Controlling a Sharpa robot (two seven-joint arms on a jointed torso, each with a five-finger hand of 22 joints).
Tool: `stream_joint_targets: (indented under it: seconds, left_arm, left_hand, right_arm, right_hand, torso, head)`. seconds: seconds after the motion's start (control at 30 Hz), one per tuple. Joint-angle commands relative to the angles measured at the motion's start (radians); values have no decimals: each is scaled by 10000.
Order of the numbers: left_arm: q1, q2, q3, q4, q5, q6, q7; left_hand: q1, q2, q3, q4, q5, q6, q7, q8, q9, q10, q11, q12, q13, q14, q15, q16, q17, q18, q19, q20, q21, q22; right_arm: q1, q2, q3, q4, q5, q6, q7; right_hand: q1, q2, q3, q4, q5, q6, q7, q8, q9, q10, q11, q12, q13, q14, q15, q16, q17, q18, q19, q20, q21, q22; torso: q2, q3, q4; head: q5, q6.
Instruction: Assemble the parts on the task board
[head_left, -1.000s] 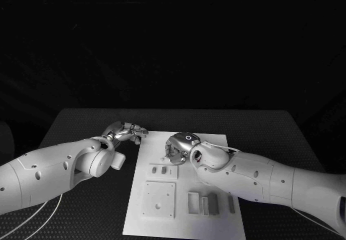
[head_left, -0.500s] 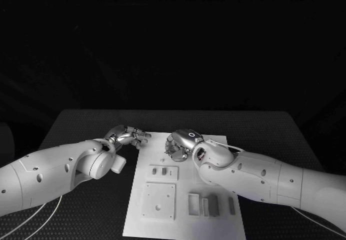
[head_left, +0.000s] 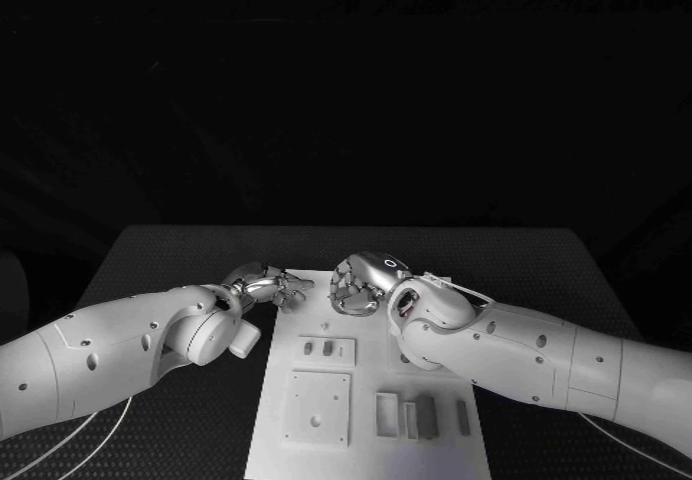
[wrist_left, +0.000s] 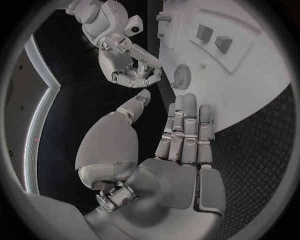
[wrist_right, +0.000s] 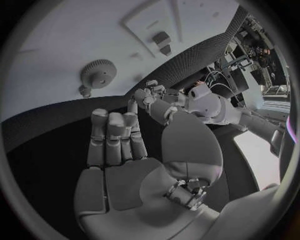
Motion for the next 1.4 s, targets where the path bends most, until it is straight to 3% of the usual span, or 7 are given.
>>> stream_joint_targets:
  seconds: [0.03,0.3,0.63,0.87,1.4]
  left_arm:
    - [6,39,-44,123,298,336,-203]
    - [6,115,-65,215,1234,440,-186]
    - [5,159,-75,407,3432,154,272]
    - [4,159,-81,469,3540,228,223]
    - [3,181,-89,503,3437,68,96]
  left_hand:
    - [-4,-36,-2,75,-41,-64,10,-4,-12,-109,16,-78,-35,56,30,-35,7,107,35,-603,-36,12]
    - [222,41,37,16,-40,-17,-16,74,-2,-124,53,-270,-151,9,69,-100,-9,117,-28,-557,-51,24]
    - [513,262,-14,-248,-35,-72,-28,105,-81,-236,135,-764,-583,-107,179,-683,-261,55,-266,-437,-221,-22]
    - [862,604,12,-686,-27,32,-74,141,-178,-43,192,-1045,-1004,252,233,-1388,-461,21,-278,-367,-435,-149]
    - [1103,813,-1,-1174,-21,170,-109,161,-286,232,166,-1139,-1318,487,213,-1735,-377,-18,-215,-383,-512,-188]
  right_arm:
    - [-4,32,19,28,200,-85,-8]
    - [-5,137,50,-10,200,-49,-2]
    - [-6,197,54,-27,203,-7,0]
    - [-7,242,67,-40,203,-14,7]
    - [-9,293,98,-28,202,-17,12]
  right_hand:
    - [-31,-109,50,14,-13,210,115,64,9,62,-6,34,10,21,-51,48,12,150,74,-12,65,-11]
    - [-37,-108,57,16,-11,207,114,63,11,63,-7,31,12,20,-54,44,13,150,76,-14,65,-15]
    - [-41,-109,68,15,-5,205,113,62,13,65,-9,26,16,19,-57,40,14,150,79,-16,65,-19]
    - [-45,-110,75,15,-4,203,112,62,15,66,-10,22,18,19,-59,37,14,150,81,-18,65,-22]
    - [-56,-109,88,16,-4,200,111,61,18,69,-12,14,24,19,-63,33,17,150,87,-22,65,-28]
  torso:
    - [-28,18,-29]
    - [-7,4,-11]
    - [-5,-4,-16]
    - [-13,-2,-9]
    - [-11,-6,-10]
  head:
    - [37,-4]
    - [20,16]
    - [23,19]
    - [12,3]
    - [26,-9]
